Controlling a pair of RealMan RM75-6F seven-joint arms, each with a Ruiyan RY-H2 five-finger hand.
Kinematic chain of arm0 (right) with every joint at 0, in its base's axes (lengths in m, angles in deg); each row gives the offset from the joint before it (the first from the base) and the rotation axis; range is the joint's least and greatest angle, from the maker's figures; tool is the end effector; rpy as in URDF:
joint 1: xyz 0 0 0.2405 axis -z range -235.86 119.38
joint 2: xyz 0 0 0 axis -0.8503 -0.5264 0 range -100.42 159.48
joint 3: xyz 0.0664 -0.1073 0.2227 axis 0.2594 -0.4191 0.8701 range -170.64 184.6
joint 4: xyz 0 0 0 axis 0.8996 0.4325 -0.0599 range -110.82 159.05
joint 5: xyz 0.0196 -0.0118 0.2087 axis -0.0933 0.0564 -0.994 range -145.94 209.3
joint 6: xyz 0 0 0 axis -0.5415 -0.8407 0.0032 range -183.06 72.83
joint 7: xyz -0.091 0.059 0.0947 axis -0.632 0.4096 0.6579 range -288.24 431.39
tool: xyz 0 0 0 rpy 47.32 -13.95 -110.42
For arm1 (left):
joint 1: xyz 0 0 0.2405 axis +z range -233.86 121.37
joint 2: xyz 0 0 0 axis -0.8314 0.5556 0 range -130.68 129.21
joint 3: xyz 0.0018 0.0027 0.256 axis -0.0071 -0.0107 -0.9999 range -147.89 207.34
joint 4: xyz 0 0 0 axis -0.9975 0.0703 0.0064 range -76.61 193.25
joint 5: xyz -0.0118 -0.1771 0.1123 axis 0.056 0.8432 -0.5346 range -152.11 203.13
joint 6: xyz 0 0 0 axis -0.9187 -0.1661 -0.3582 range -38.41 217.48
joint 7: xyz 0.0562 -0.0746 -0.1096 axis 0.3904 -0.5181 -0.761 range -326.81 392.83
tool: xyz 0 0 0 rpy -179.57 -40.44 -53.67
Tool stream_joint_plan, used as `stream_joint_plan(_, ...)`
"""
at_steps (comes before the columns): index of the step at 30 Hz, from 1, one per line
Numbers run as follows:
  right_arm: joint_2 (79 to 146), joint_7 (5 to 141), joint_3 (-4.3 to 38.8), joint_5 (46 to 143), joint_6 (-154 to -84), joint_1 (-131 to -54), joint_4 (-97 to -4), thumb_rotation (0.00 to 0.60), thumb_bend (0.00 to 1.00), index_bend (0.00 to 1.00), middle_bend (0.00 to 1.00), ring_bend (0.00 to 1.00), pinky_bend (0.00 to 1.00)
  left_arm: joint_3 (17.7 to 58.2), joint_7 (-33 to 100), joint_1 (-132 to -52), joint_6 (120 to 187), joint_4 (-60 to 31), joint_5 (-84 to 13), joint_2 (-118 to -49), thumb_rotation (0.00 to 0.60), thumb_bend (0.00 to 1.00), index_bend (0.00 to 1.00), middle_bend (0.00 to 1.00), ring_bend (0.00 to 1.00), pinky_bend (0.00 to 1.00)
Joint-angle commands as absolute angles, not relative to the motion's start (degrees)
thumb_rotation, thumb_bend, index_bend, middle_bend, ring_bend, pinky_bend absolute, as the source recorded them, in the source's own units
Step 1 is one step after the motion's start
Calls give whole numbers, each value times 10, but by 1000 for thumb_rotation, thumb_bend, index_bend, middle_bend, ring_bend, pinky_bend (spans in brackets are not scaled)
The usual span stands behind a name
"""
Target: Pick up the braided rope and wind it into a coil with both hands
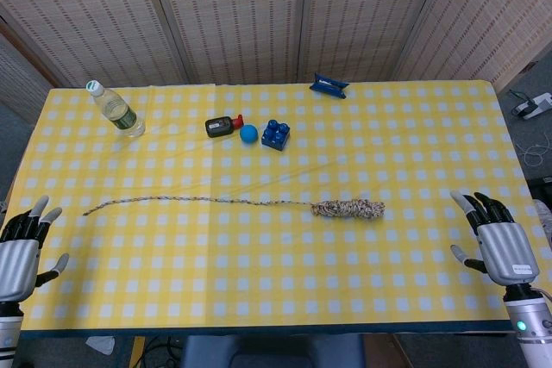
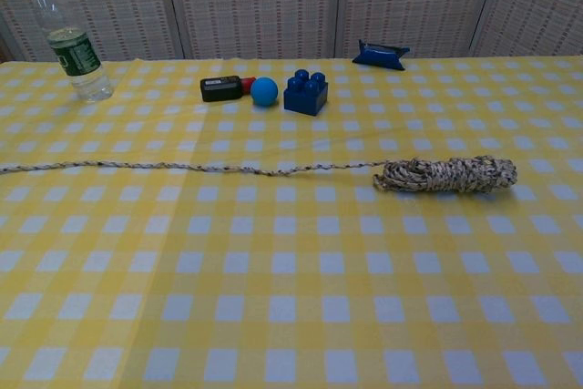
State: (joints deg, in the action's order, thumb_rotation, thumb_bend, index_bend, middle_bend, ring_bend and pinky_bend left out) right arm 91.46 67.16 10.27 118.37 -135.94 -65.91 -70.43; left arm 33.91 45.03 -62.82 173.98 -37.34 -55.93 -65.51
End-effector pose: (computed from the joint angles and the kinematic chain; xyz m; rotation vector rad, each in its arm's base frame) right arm -0.2988 -0.1966 0.1582 1.4886 -0.8537 0.8535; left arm -0.3019 0.1936 0.1556 -1.3822 -0.8103 -0.7912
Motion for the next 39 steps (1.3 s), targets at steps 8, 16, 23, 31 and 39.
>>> stream_joint_plan(8,909,668,105,1191,-1344,-674,-713,600,196,111,202,100,149,336,454,-629,1736,-380,-560,-651,600,294,191,45,116,112)
stream_joint_plan(16,900,643,131,1187,-1275,-736,-742,600,196,112,224,100,149,337,453,-630,1738,-385,-564,-647,600,294,193,45,116,112)
stream_joint_plan(23,923,608,155,1145,-1159,-820,-744,600,196,147,241,100,150,335,448,-626,1739,-382,-561,-648,600,294,205,45,116,112)
stream_joint_plan(31,1001,567,162,1085,-1071,-890,-683,600,196,148,241,100,152,331,443,-622,1735,-376,-555,-647,600,295,213,45,116,112)
stream_joint_plan(39,1065,533,162,1040,-1042,-927,-630,600,196,165,241,100,152,329,440,-623,1729,-372,-553,-649,600,294,217,45,116,112)
